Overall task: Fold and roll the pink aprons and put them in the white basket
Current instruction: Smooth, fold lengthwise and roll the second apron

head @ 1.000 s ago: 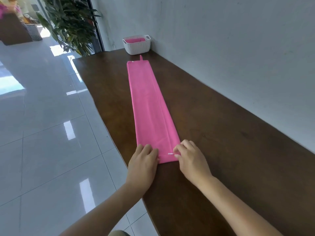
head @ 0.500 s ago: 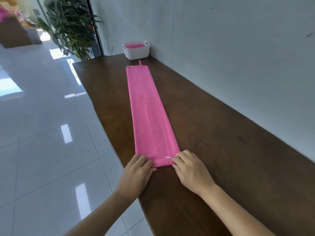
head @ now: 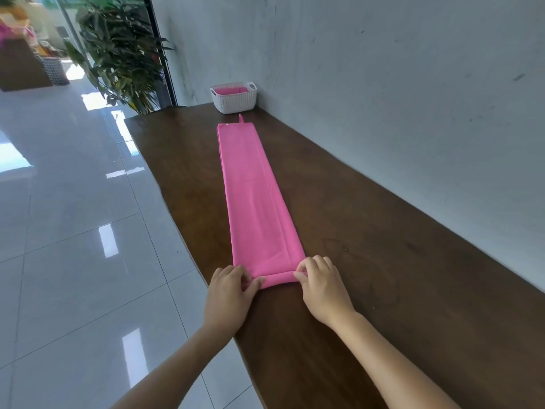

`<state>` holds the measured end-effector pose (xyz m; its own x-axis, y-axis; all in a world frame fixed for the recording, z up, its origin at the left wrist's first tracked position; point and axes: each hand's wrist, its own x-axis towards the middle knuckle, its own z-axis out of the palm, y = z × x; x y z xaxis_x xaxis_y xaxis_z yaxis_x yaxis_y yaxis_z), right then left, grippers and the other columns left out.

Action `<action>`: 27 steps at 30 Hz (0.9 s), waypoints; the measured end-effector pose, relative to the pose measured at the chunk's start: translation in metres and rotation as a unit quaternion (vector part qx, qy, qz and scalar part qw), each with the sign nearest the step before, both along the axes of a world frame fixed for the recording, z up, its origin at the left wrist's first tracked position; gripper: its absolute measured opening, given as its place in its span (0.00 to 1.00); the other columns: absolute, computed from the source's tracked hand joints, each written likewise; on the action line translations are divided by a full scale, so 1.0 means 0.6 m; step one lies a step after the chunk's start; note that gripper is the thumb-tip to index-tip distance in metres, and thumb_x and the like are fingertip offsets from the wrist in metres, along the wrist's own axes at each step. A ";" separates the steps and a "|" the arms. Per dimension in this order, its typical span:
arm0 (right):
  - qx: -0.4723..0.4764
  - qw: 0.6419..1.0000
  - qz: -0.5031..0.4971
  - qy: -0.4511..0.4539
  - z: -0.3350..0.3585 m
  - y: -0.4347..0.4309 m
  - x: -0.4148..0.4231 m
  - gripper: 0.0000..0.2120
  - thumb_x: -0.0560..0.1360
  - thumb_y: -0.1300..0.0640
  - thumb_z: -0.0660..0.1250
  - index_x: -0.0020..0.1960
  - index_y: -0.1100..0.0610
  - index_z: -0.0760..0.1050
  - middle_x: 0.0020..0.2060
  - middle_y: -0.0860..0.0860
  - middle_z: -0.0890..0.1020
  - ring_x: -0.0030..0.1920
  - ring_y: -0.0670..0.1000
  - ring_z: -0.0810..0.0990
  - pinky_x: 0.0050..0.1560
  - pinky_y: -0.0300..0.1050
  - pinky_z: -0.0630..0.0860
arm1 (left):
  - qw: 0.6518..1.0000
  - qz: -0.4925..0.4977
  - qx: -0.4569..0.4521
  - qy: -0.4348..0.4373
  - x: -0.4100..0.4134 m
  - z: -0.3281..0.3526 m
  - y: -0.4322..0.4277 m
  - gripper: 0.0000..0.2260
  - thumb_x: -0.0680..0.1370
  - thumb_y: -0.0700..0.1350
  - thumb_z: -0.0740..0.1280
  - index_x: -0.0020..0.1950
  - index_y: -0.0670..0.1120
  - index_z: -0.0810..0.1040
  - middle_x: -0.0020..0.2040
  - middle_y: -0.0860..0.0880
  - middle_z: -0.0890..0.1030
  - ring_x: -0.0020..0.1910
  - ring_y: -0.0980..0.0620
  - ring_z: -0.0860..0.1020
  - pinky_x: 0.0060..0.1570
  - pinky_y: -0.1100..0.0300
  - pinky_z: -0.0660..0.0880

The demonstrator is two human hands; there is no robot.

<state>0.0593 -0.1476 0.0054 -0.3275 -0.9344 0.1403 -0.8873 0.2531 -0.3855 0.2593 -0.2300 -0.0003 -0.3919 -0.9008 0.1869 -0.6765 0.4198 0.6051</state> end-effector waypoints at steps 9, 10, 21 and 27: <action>-0.024 0.994 -0.095 -0.055 0.002 -0.037 0.009 0.09 0.80 0.44 0.65 0.48 0.48 0.70 0.49 0.45 0.73 0.48 0.46 0.74 0.50 0.43 0.80 | 0.990 -0.012 -0.138 -0.025 -0.025 0.002 -0.016 0.10 0.77 0.49 0.73 0.43 0.50 0.73 0.43 0.55 0.76 0.43 0.54 0.70 0.43 0.59 0.74; -0.037 0.993 -0.103 -0.049 0.004 -0.036 0.011 0.10 0.79 0.45 0.67 0.47 0.49 0.69 0.48 0.45 0.72 0.48 0.46 0.73 0.48 0.43 0.80 | 0.987 -0.026 -0.157 -0.027 -0.024 -0.002 -0.016 0.09 0.78 0.49 0.73 0.43 0.49 0.74 0.42 0.54 0.76 0.42 0.54 0.70 0.42 0.58 0.75; -0.143 0.974 -0.016 0.178 -0.028 -0.023 0.000 0.09 0.81 0.52 0.64 0.49 0.54 0.81 0.45 0.49 0.83 0.47 0.50 0.78 0.48 0.46 0.77 | 0.968 -0.103 -0.219 -0.061 0.001 -0.026 -0.024 0.11 0.82 0.54 0.63 0.50 0.49 0.79 0.47 0.54 0.79 0.44 0.53 0.72 0.44 0.57 0.77; -0.129 0.980 0.032 0.149 -0.028 -0.012 -0.014 0.11 0.78 0.50 0.70 0.56 0.55 0.83 0.53 0.50 0.82 0.55 0.50 0.79 0.54 0.47 0.81 | 0.997 -0.055 -0.055 0.005 -0.009 -0.009 -0.040 0.07 0.81 0.54 0.67 0.46 0.52 0.76 0.47 0.59 0.78 0.47 0.55 0.71 0.49 0.59 0.73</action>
<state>0.0506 -0.1545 -0.0115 -0.1776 -0.8724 0.4554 -0.9811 0.1207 -0.1514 0.2542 -0.2543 -0.0055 -0.4842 -0.8269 0.2860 -0.6176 0.5545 0.5577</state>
